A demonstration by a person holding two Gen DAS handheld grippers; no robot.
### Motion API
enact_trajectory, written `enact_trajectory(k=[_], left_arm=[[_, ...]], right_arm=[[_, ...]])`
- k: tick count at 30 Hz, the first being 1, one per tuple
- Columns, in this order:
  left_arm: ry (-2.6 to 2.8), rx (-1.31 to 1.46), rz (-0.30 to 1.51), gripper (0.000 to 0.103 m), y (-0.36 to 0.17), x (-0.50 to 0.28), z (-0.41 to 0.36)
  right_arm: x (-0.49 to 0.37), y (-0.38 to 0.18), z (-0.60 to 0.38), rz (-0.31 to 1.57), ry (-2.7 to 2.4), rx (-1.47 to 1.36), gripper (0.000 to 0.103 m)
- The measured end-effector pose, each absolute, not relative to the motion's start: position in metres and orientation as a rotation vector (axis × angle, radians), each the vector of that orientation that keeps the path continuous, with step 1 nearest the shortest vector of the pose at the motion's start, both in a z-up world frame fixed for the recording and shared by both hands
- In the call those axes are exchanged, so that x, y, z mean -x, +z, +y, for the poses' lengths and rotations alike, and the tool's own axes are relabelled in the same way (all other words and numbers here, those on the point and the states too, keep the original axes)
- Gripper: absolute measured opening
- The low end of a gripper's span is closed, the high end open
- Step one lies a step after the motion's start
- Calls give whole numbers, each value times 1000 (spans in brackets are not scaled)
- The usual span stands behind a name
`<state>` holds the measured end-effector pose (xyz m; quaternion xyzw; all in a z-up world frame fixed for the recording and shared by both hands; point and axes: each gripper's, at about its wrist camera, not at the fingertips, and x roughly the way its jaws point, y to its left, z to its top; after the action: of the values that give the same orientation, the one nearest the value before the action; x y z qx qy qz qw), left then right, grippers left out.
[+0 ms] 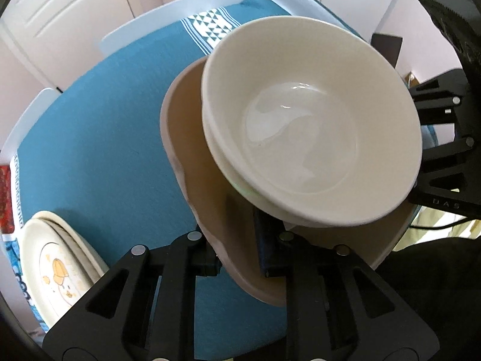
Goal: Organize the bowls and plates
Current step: 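Lift the basin with bowls using both grippers and carry it over the plate stack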
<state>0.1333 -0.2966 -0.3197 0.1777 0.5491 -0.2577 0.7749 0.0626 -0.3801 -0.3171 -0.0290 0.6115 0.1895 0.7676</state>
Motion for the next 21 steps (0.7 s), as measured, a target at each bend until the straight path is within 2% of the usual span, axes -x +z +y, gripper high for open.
enact_trajectory(k=[9, 14, 21], left_arm=[[-479, -341, 1113, 15, -258, -148, -260], [-418, -329, 1077, 15, -216, -144, -211], [-373, -334, 1092, 15, -205, -137, -128]], right_arm=[[-90, -256, -361, 1239, 433, 120, 15], [-100, -221, -321, 1207, 473, 155, 15], [-103, -206, -238, 1211, 514, 145, 15]])
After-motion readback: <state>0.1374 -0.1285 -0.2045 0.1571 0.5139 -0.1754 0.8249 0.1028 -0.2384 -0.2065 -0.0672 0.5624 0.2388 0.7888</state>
